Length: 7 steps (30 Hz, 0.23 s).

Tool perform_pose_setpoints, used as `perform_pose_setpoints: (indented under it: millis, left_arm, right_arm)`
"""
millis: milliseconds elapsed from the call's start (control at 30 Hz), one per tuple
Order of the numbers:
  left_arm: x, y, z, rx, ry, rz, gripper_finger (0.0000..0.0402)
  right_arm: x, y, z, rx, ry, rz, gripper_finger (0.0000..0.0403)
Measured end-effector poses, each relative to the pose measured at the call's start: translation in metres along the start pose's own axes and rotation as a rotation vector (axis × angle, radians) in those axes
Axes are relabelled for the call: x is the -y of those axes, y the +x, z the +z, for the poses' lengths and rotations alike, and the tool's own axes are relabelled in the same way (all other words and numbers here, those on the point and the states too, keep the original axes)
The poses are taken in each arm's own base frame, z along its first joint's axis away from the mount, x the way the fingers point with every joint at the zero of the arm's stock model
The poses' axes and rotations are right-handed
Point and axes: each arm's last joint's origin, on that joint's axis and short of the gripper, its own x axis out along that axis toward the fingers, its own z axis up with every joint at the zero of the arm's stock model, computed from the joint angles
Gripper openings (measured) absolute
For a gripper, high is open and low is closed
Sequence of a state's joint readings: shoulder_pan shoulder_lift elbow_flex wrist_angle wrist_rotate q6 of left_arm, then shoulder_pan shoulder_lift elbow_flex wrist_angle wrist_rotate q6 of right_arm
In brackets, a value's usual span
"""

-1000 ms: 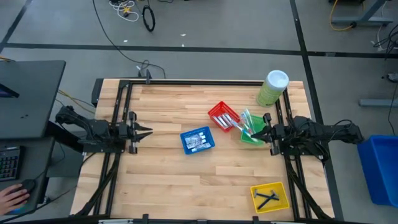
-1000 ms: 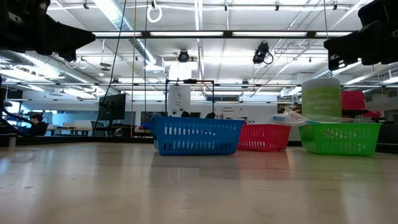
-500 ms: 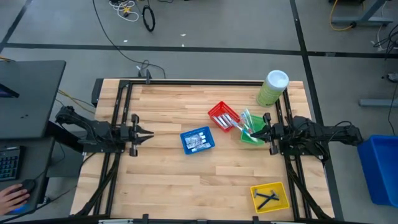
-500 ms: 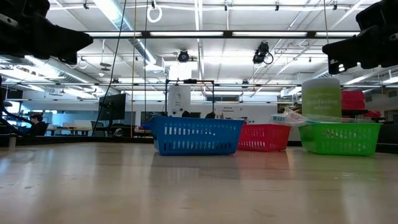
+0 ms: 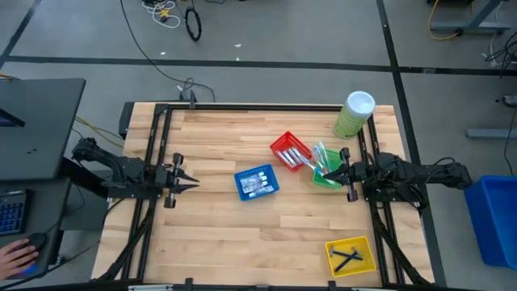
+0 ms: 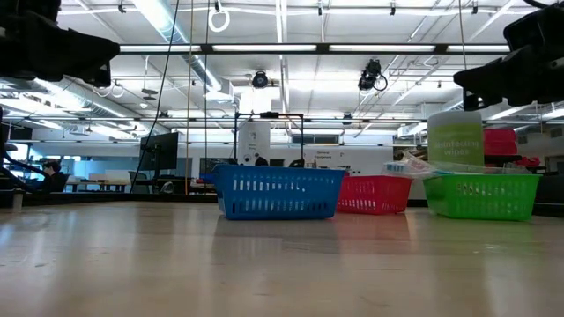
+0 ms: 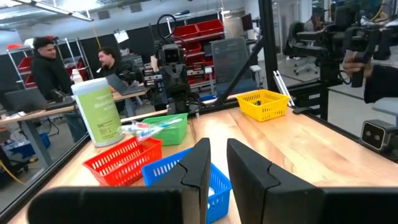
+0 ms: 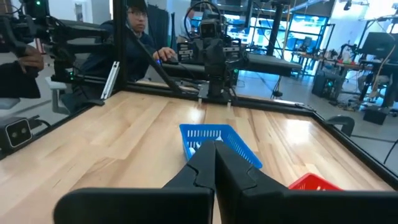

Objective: Pick & Place Travel size toiletries
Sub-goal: Return to Home Position

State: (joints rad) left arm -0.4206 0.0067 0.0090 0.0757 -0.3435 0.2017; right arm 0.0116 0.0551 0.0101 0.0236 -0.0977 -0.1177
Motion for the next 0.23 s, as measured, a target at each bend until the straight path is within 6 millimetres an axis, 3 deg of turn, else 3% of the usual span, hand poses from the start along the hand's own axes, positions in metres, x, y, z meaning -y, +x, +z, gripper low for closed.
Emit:
perform_pose_setpoints:
  millis: [233]
  left_arm:
    - [0.0, 0.0, -0.0002, 0.0, -0.007, 0.002, 0.0061]
  right_arm:
    - [0.0, 0.0, 0.0, 0.0, -0.003, 0.0, 0.0017]
